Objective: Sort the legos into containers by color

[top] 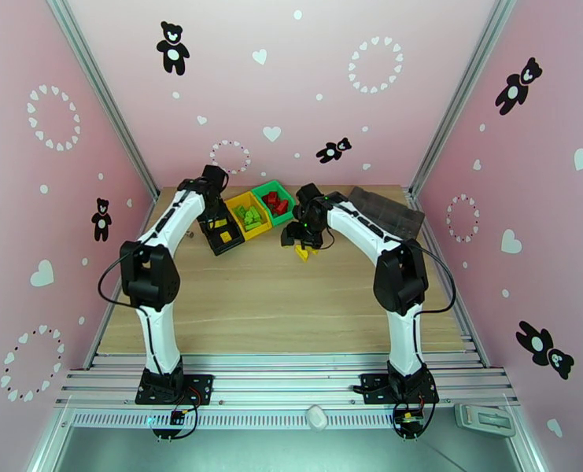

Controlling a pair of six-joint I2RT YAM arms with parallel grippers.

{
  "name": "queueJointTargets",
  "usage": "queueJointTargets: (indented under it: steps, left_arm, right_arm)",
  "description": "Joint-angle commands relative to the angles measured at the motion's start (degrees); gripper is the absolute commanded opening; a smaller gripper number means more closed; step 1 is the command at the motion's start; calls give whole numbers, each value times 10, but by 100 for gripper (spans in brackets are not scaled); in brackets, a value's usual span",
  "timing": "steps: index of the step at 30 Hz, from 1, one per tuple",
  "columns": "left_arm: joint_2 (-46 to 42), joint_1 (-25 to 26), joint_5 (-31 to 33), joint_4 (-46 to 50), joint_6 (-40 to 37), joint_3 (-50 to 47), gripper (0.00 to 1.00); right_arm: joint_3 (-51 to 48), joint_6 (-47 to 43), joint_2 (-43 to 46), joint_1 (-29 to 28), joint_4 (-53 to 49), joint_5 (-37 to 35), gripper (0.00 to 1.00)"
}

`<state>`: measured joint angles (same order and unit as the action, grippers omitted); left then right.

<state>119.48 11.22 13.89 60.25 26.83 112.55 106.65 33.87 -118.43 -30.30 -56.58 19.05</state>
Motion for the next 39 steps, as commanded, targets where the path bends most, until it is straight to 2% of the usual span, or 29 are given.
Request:
queueJointTargets:
  steps: [1,4,11,14,20,25,30,33,39]
  left_arm:
    - [11,-1,-9,23,-13,37,54]
    - [6,-1,-15,21,-8,35,61]
    - [-49,12,-37,1,20,-25,64]
    - [-72,35,-46,-5,39,-58,66]
    - [-82,114,-86,-22,98,-105,69]
    - [-38,187,-130,-24,154,-82,70]
    - [50,248,-172,-13,192,-4,70]
    - [99,273,-180,1,206,50,71]
    - [168,290,-188,21,227,121,71]
  right_arm:
    - [1,-5,2,3,-24,-19,73]
    - [-15,-7,11,8,-21,-24,74]
    - [-47,-14,24,21,-15,-30,73]
    - [-66,-8,29,31,-7,-28,71]
    - [-104,-2,48,50,5,-26,69]
    - [-159,9,84,75,16,-33,68]
    - [-222,6,138,95,20,-50,71]
    - [-258,3,172,99,19,-63,73]
    - [-318,4,233,105,25,-72,75]
